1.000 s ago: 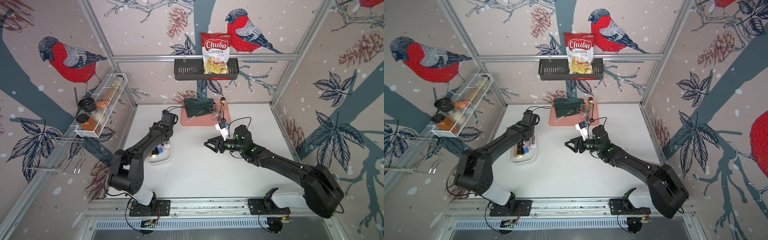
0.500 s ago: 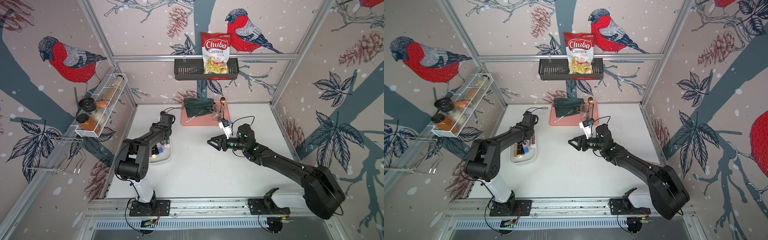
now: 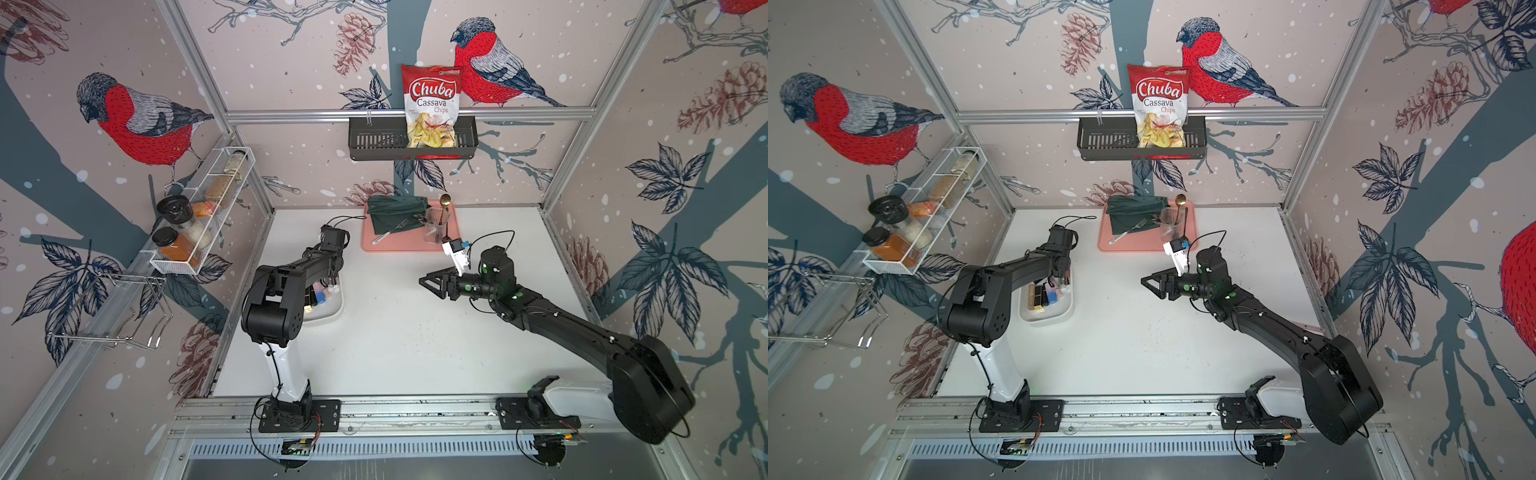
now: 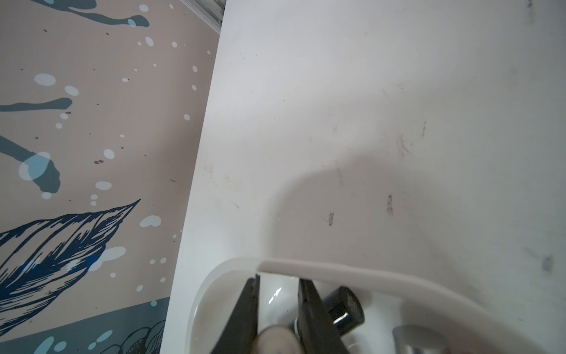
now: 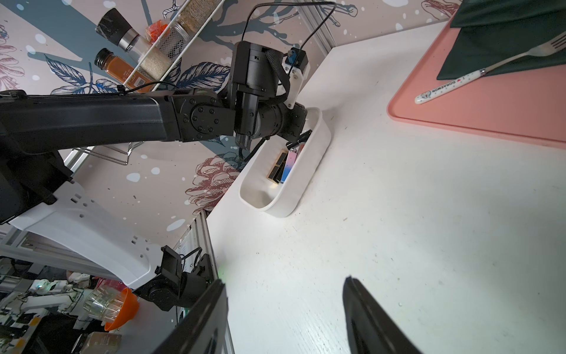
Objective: Put the lipstick into the storage box
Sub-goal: Place the lipstick in the storage box, then reset both arms
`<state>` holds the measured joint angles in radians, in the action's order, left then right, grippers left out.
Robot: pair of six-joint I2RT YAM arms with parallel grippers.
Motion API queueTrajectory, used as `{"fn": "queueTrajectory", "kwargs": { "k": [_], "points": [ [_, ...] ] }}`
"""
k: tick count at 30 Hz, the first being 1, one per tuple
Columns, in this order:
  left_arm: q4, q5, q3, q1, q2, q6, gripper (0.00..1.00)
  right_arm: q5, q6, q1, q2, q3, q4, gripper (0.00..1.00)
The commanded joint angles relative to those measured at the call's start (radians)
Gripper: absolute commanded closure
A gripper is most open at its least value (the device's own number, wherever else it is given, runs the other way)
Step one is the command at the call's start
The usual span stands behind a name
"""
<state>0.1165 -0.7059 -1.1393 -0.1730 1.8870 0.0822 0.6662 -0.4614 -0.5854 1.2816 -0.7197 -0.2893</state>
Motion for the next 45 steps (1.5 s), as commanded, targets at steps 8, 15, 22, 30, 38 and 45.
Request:
{"fn": "queueTrajectory", "kwargs": {
  "k": [8, 15, 22, 30, 38, 45],
  "points": [
    [-0.023, 0.040, 0.022, 0.000, -0.111, -0.042, 0.44, -0.019, 0.016, 0.001, -0.080, 0.002, 0.033, 0.36],
    [-0.008, 0.101, 0.059, 0.001, -0.249, -0.075, 0.43, -0.052, 0.015, 0.004, -0.160, 0.018, 0.064, 0.35],
    [0.035, 0.274, 0.114, 0.003, -0.453, -0.162, 0.41, -0.138, -0.012, 0.049, -0.254, 0.030, 0.127, 0.29],
    [-0.059, 0.538, 0.276, 0.028, -0.748, -0.347, 0.30, -0.234, 0.019, 0.401, -0.293, -0.022, 0.361, 0.19],
    [-0.265, 0.691, 0.458, 0.078, -0.933, -0.412, 0.10, -0.349, -0.056, 0.632, -0.200, 0.062, 0.182, 0.16],
    [-0.408, 0.629, 0.585, 0.082, -0.975, -0.333, 0.04, -0.622, 0.141, 0.653, -0.263, 0.435, -0.454, 0.15]
  ]
}}
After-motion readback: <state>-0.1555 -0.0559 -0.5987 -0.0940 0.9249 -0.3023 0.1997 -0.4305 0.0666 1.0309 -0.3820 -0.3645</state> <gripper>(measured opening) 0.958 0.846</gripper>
